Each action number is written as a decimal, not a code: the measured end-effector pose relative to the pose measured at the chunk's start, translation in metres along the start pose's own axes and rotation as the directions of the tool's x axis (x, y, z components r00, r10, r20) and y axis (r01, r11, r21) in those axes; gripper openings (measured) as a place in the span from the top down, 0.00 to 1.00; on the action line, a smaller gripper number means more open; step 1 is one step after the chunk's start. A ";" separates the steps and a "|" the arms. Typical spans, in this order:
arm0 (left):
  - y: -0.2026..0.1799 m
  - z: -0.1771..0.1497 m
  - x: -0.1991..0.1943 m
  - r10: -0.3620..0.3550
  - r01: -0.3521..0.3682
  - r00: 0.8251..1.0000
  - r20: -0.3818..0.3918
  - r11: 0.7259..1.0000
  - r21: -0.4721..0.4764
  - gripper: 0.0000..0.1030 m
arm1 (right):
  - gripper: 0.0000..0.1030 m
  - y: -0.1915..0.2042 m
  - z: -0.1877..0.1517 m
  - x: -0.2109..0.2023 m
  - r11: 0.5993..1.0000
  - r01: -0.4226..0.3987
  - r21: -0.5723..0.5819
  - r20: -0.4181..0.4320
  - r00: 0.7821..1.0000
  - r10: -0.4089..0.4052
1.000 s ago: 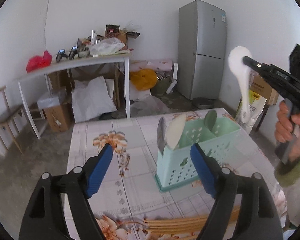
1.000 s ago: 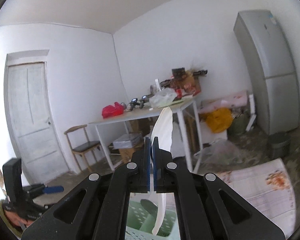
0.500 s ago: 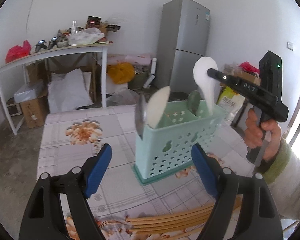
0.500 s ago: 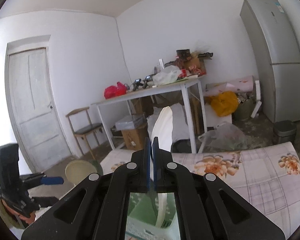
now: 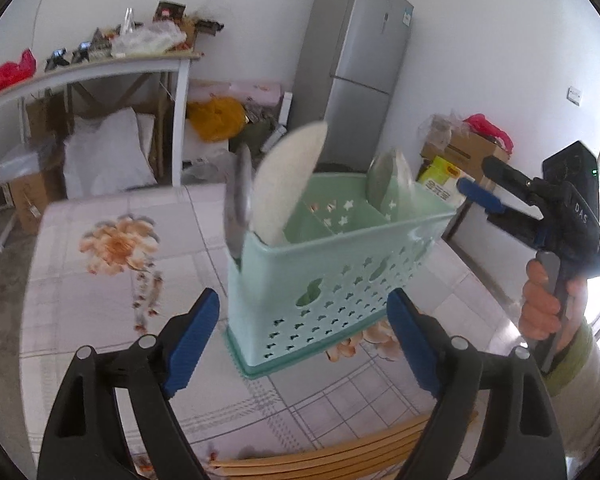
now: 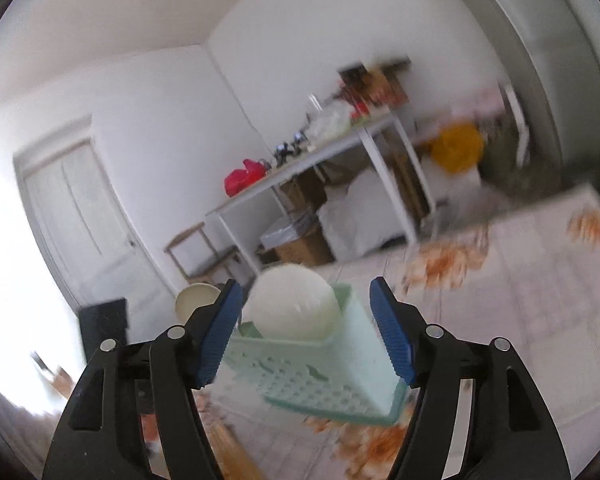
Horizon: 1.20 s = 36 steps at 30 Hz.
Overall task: Organize utensils
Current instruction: 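Lower the white spoon into the green holder and open the right gripper, then move both grippers back toward the wooden chopsticks on the table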
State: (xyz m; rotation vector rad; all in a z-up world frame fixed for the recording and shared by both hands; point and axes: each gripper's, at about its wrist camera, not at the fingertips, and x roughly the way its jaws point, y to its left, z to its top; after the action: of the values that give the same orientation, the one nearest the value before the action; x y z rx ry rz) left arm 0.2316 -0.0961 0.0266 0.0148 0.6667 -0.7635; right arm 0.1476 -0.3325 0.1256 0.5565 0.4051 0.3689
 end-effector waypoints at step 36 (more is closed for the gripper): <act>-0.028 -0.024 -0.003 0.158 -0.160 0.987 -0.025 0.959 -0.233 0.12 | 0.36 -0.013 -0.028 0.006 0.961 0.009 0.276 -0.217 0.975 0.054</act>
State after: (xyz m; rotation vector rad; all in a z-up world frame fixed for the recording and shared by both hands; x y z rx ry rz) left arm 0.1984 -0.1085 0.0156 -0.1437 0.7487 -0.5267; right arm 0.1430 -0.3278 0.0948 0.7954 0.6735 0.4013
